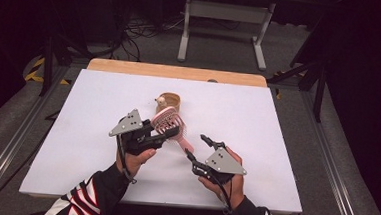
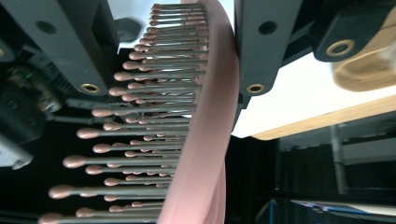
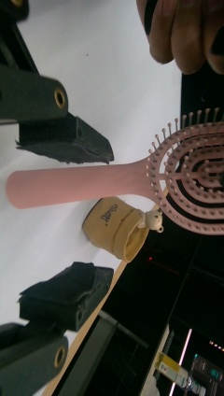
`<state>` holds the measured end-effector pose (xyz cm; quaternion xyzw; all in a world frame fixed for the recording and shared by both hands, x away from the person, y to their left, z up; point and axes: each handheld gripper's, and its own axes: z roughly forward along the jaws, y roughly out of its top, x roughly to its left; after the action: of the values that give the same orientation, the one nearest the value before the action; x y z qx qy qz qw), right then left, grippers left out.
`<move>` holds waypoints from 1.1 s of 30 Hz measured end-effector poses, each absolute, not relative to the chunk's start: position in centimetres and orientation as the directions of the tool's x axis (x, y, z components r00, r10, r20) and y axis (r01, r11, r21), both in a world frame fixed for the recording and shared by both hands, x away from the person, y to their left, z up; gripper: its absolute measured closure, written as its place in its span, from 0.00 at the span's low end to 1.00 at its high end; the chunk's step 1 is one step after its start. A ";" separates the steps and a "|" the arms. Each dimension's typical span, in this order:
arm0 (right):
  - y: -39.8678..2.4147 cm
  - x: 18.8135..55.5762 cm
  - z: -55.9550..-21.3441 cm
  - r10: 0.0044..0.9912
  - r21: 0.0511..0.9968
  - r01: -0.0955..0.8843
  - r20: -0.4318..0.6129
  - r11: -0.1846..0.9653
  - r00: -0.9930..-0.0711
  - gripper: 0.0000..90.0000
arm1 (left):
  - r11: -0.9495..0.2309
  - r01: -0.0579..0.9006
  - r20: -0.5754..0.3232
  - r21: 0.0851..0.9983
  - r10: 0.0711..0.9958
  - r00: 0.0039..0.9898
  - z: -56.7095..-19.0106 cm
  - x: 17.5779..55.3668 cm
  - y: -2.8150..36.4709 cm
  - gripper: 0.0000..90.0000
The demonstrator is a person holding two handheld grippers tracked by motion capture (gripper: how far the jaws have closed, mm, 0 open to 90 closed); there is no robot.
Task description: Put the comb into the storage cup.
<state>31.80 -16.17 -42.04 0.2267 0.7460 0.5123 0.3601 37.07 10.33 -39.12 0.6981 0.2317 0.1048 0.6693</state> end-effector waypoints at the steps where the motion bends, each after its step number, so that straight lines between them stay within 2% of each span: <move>1: -16.5 31.8 -41.9 0.713 0.933 -0.040 -0.301 0.358 -0.633 0.39 | 0.008 0.183 -0.165 0.983 0.473 0.866 -39.1 37.2 10.8 0.70; 14: -18.5 32.2 -41.6 0.747 0.946 -0.011 -0.262 0.323 -0.611 0.24 | 0.023 0.163 -0.151 0.986 0.519 0.841 -38.3 37.1 13.0 0.70; 23: -20.1 32.5 -42.0 0.759 0.948 0.025 -0.237 0.316 -0.606 0.10 | 0.023 0.132 -0.124 0.991 0.542 0.831 -37.4 36.9 14.7 0.70; 33: -20.7 32.2 -42.8 0.762 0.933 0.018 -0.283 0.360 -0.583 0.07 | 0.016 0.113 -0.103 0.993 0.555 0.825 -37.0 36.8 15.3 0.70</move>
<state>32.20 -20.74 -42.77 0.2648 0.7359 0.5000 0.3721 36.83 15.28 -36.95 0.6816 0.2452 0.1649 0.6694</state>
